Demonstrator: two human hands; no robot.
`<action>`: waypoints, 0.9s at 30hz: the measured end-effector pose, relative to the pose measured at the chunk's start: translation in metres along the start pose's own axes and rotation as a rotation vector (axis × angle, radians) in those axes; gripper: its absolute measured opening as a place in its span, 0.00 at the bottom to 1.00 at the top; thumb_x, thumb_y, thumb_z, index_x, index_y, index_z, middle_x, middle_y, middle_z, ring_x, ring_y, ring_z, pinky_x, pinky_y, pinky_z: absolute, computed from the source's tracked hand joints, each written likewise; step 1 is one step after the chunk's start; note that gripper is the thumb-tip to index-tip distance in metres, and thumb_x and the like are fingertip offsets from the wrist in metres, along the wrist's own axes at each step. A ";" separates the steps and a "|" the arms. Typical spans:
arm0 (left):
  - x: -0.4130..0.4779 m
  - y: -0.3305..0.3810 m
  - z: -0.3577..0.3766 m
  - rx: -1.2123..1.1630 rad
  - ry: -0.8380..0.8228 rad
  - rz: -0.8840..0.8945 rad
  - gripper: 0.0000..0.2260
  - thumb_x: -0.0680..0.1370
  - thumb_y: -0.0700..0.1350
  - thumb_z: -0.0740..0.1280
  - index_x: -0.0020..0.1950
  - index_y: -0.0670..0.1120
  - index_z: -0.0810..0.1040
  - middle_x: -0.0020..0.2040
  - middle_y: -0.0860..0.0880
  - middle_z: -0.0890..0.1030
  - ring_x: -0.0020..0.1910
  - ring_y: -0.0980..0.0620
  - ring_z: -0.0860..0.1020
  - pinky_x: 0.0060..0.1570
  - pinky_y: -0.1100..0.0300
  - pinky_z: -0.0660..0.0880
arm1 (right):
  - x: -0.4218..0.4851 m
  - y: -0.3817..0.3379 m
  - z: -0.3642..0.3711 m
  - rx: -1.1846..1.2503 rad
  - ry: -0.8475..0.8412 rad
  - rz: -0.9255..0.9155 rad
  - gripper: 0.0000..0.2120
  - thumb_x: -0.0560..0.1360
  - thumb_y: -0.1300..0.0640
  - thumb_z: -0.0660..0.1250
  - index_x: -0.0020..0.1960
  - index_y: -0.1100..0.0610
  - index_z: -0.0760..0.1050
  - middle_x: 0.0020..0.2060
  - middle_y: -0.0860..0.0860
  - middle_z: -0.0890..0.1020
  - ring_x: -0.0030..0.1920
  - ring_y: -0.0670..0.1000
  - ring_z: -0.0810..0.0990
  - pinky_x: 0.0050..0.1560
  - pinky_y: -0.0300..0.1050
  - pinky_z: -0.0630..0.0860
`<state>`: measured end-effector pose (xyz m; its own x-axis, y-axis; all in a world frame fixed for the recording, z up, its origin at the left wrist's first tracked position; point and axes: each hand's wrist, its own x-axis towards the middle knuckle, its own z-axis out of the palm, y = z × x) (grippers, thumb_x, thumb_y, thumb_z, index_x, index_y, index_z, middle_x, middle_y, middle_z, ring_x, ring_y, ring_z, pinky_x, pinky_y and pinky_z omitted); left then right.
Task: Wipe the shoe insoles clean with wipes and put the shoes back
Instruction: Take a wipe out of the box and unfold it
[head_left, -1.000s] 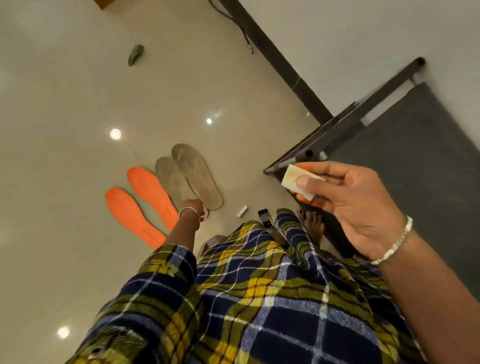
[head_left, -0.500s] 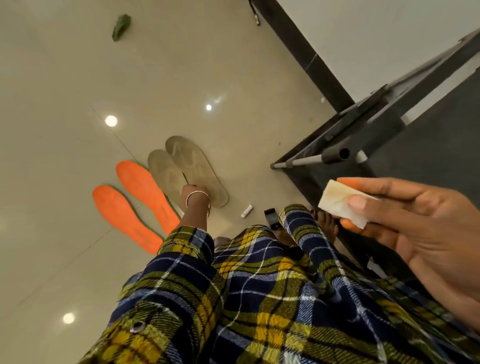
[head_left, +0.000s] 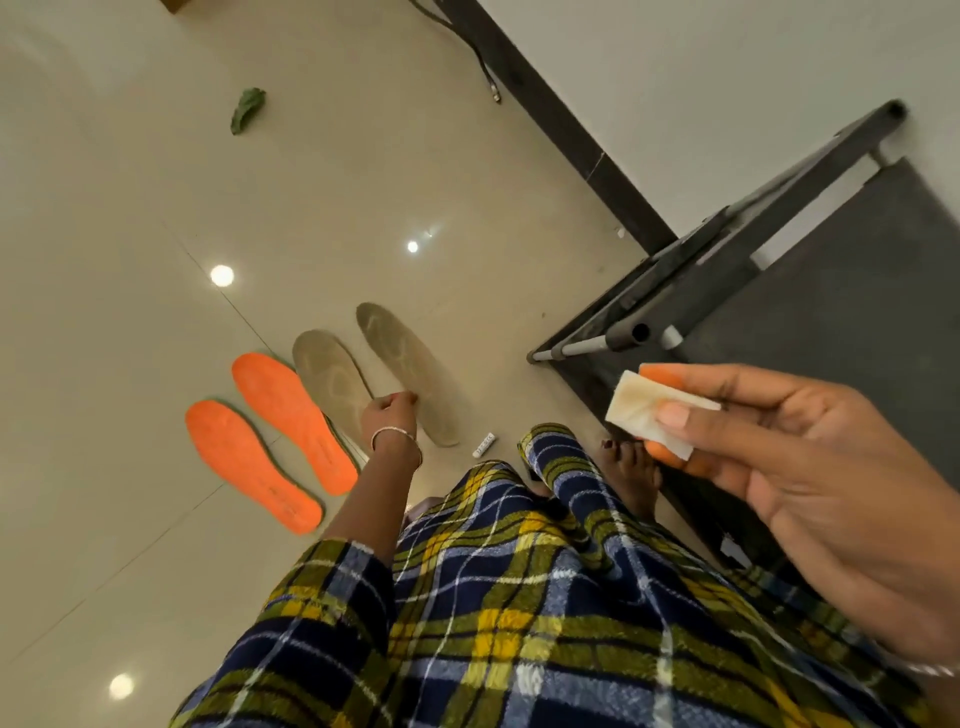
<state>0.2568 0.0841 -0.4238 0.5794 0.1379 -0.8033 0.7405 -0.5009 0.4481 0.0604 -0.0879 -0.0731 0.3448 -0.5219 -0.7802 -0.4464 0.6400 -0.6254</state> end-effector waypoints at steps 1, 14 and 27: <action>-0.011 0.004 -0.004 -0.017 -0.017 0.016 0.07 0.70 0.42 0.71 0.45 0.42 0.81 0.39 0.44 0.80 0.40 0.46 0.77 0.43 0.55 0.76 | -0.003 -0.003 0.000 0.013 0.009 -0.014 0.13 0.67 0.63 0.72 0.51 0.56 0.86 0.48 0.57 0.86 0.54 0.59 0.84 0.57 0.54 0.78; -0.181 0.082 -0.077 0.097 -0.331 0.184 0.04 0.72 0.42 0.69 0.39 0.43 0.79 0.34 0.47 0.75 0.38 0.47 0.74 0.40 0.54 0.72 | -0.116 0.007 0.001 0.151 0.308 -0.270 0.10 0.75 0.66 0.71 0.53 0.55 0.84 0.44 0.54 0.87 0.47 0.56 0.86 0.55 0.58 0.79; -0.361 0.083 -0.120 0.113 -0.595 0.362 0.03 0.75 0.40 0.68 0.41 0.43 0.79 0.41 0.45 0.80 0.40 0.48 0.77 0.36 0.57 0.74 | -0.259 0.091 -0.032 0.700 0.635 -0.327 0.07 0.75 0.68 0.70 0.51 0.61 0.84 0.47 0.57 0.86 0.47 0.55 0.85 0.45 0.45 0.83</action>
<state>0.1498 0.0950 -0.0494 0.4736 -0.5287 -0.7043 0.4781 -0.5173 0.7098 -0.0963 0.0877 0.0724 -0.2321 -0.8057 -0.5449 0.2490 0.4923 -0.8340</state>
